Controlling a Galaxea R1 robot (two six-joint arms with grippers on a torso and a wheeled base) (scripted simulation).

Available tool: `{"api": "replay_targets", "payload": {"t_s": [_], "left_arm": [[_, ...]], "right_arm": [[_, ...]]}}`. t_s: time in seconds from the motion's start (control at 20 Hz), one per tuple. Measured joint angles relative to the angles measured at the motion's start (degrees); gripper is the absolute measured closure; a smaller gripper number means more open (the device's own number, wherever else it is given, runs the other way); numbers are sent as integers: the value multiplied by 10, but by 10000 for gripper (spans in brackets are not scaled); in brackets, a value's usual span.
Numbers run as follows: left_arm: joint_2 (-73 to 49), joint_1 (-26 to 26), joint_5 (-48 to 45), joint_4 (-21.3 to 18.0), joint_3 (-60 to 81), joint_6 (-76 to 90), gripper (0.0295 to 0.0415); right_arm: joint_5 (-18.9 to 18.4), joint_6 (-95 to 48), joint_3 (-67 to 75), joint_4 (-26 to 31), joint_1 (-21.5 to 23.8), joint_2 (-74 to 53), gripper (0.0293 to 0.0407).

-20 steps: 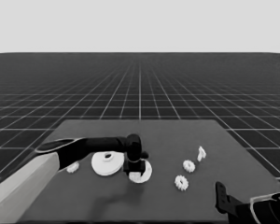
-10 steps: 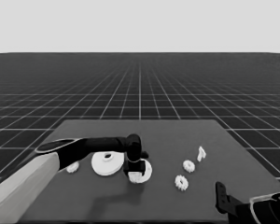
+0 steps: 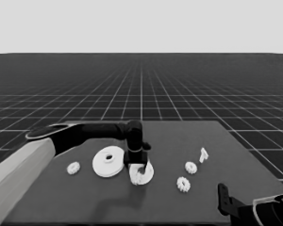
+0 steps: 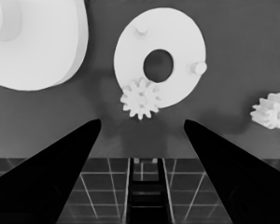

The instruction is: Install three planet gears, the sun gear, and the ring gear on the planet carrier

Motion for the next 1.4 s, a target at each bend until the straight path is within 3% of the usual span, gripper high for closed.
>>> {"api": "replay_targets", "payload": {"t_s": [0.05,0.1,0.2,0.5,0.65,1.0,1.1,1.4], "left_arm": [[-132,-7,-20,-8,138,91,324],[-316,-12,-40,-17,163,203,325],[-423,-15,-65,-36,41,387,326],[-421,-15,-75,-51,-72,490,326],[-389,77,-149,2,-133,510,326],[-376,97,-169,11,-159,518,326],[-375,97,-169,11,-160,519,397],[-375,97,-170,11,-160,519,398]], "right_arm": [[0,0,0,0,0,0,315],[0,0,0,0,0,0,315],[0,0,0,0,0,0,315],[0,0,0,0,0,0,315],[0,0,0,0,0,0,315],[0,0,0,0,0,0,315],[0,0,0,0,0,0,315],[0,0,0,0,0,0,315]]}}
